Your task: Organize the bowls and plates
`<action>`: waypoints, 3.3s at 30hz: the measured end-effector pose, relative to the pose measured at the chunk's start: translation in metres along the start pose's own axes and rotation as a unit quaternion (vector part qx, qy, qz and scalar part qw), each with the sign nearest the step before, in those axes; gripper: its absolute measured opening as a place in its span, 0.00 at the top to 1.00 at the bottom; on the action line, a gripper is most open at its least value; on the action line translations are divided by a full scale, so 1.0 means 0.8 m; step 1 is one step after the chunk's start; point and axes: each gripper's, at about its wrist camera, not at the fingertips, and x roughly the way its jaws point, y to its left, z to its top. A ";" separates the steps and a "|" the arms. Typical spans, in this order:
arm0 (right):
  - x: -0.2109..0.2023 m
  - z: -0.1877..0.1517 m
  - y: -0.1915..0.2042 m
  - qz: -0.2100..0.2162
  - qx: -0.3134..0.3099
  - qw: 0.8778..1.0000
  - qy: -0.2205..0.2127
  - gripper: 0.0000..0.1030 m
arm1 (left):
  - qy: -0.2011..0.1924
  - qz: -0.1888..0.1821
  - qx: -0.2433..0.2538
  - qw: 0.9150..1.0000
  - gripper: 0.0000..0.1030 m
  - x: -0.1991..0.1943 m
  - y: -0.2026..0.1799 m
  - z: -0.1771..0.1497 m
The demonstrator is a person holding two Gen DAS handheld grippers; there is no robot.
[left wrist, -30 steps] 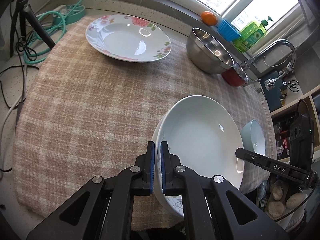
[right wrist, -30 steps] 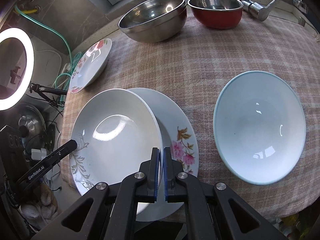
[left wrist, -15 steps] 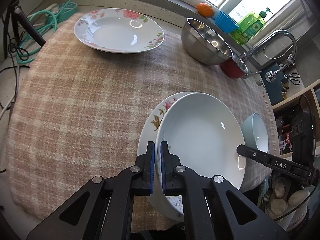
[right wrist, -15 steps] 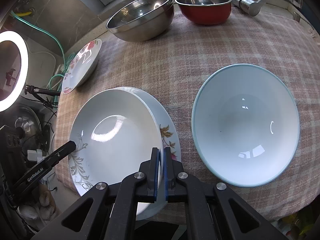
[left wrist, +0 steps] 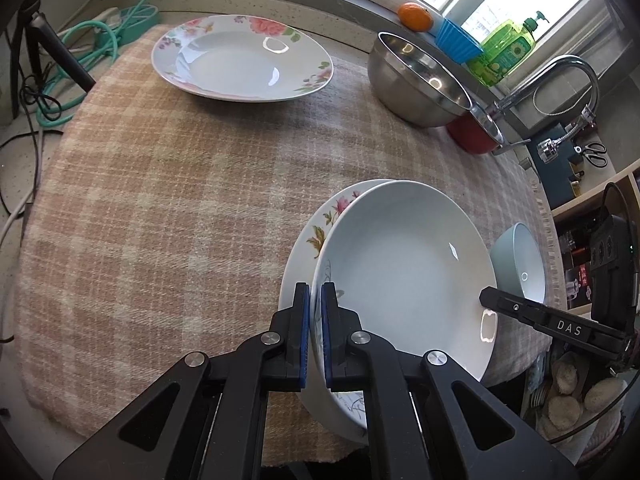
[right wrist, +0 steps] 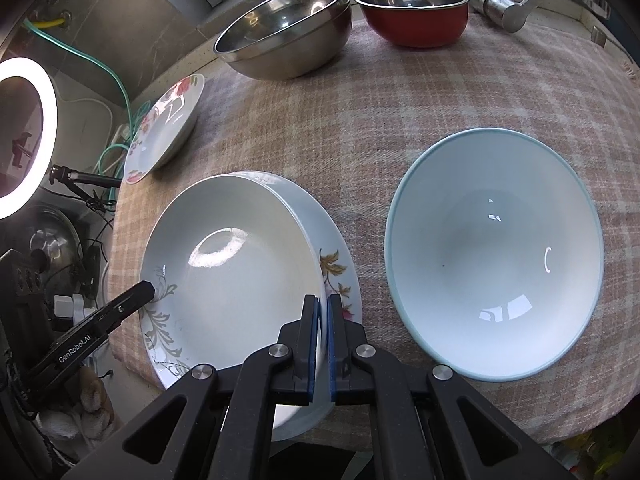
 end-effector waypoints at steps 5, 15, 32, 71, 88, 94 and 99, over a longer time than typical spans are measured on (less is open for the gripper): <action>0.001 0.000 0.000 0.000 -0.001 1.000 0.002 0.96 | 0.001 0.002 0.003 1.000 0.96 0.000 0.000 0.001; 0.000 -0.003 0.000 -0.006 -0.004 1.000 0.004 0.96 | 0.004 0.002 0.007 1.000 0.96 0.003 -0.001 0.002; 0.001 -0.007 0.001 -0.008 -0.001 1.000 0.009 0.96 | 0.008 0.005 0.016 1.000 0.94 0.003 -0.002 0.003; -0.110 0.034 0.103 0.009 -0.081 0.991 -0.106 0.90 | -0.079 -0.016 -0.046 0.996 0.93 -0.089 0.056 0.027; -0.137 0.127 0.206 0.013 -0.212 0.972 -0.100 0.90 | -0.147 0.002 -0.132 0.980 0.93 -0.127 0.087 0.039; -0.116 0.181 0.219 0.030 -0.257 0.963 -0.081 0.72 | -0.164 0.020 -0.182 0.969 0.93 -0.125 0.093 0.043; -0.086 0.229 0.232 0.045 -0.296 0.952 -0.064 0.72 | -0.171 0.030 -0.216 0.961 0.93 -0.113 0.095 0.052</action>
